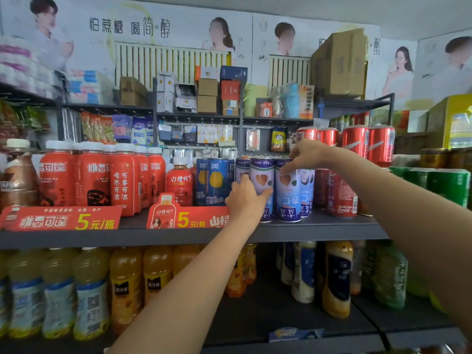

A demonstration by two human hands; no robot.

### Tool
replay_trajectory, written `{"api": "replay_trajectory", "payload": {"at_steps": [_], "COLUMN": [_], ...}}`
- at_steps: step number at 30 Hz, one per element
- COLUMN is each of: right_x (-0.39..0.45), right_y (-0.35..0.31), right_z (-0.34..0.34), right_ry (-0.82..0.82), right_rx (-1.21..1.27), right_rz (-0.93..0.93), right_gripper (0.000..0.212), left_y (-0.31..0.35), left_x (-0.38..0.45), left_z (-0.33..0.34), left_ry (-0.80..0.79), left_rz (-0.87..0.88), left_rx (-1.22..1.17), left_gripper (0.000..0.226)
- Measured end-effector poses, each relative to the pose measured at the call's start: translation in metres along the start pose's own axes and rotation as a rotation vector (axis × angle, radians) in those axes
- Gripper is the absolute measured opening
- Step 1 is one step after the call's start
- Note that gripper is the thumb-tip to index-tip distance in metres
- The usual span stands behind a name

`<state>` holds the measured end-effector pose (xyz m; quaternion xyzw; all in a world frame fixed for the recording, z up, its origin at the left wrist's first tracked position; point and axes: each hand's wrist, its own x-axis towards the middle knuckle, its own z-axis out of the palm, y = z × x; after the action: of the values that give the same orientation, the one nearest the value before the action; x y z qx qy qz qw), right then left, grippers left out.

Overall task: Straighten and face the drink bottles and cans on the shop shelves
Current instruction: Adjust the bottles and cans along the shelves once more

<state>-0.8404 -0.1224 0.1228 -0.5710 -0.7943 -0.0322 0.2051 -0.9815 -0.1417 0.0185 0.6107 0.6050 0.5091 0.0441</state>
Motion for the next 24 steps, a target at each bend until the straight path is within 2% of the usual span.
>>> {"api": "replay_trajectory", "payload": {"at_steps": [4, 7, 9, 13, 16, 21, 24], "right_x": [-0.005, -0.007, -0.010, -0.011, -0.011, -0.012, -0.015], "right_y": [-0.004, -0.005, -0.005, -0.007, -0.009, -0.006, -0.002], "right_z": [0.000, -0.003, -0.002, 0.001, 0.001, -0.006, -0.006], "right_ry": [0.046, -0.035, -0.115, -0.053, -0.076, -0.116, -0.103], "right_rx": [-0.117, -0.158, -0.091, 0.055, 0.130, 0.144, 0.178], "right_rz": [-0.030, -0.013, 0.022, 0.028, 0.027, 0.011, 0.001], "right_gripper": [0.064, 0.072, 0.077, 0.070, 0.065, 0.080, 0.080], "left_y": [0.002, 0.001, 0.001, 0.002, 0.002, 0.001, 0.001], "left_x": [-0.002, -0.002, -0.001, -0.002, -0.001, -0.001, -0.001], "left_z": [-0.001, -0.004, -0.005, -0.005, -0.005, -0.004, -0.002], "left_ry": [-0.026, -0.042, -0.041, -0.041, -0.048, -0.062, -0.055], "left_rz": [0.008, 0.018, 0.017, 0.015, 0.026, 0.045, 0.045], "left_rx": [-0.010, 0.004, 0.006, 0.009, -0.013, -0.042, -0.059], "left_gripper": [0.049, 0.049, 0.048, 0.046, 0.044, 0.041, 0.040]}}
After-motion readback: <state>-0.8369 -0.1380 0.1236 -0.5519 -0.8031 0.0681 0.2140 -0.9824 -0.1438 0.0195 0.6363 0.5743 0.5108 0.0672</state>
